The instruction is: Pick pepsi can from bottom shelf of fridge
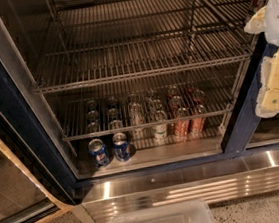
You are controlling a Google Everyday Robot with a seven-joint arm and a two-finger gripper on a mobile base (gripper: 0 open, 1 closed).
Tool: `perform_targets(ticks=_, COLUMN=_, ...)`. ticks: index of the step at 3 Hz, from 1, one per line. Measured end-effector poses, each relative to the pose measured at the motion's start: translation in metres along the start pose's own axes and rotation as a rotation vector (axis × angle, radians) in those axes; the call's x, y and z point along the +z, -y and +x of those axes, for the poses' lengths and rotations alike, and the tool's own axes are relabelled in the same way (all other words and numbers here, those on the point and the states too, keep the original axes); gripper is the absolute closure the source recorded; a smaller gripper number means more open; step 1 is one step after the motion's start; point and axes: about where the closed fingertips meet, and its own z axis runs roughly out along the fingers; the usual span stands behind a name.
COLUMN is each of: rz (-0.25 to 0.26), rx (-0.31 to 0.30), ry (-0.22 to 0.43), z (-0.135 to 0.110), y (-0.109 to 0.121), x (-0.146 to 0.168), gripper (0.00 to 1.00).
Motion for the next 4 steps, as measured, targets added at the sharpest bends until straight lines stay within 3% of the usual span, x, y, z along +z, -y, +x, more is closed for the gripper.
perform_targets(ticks=1, rz=0.000, rx=0.000, ry=0.000, z=0.000, y=0.000, x=0.000, gripper=0.00)
perform_targets(ticks=2, rz=0.024, rx=0.009, ry=0.066, z=-0.006, y=0.003, x=0.014, gripper=0.00)
perform_targets(ticks=3, rz=0.001, rx=0.055, ry=0.220, z=-0.018, y=-0.010, x=0.059, gripper=0.00)
perform_targets(ticks=4, rz=0.056, rx=0.079, ry=0.276, z=-0.029, y=0.001, x=0.056, gripper=0.00)
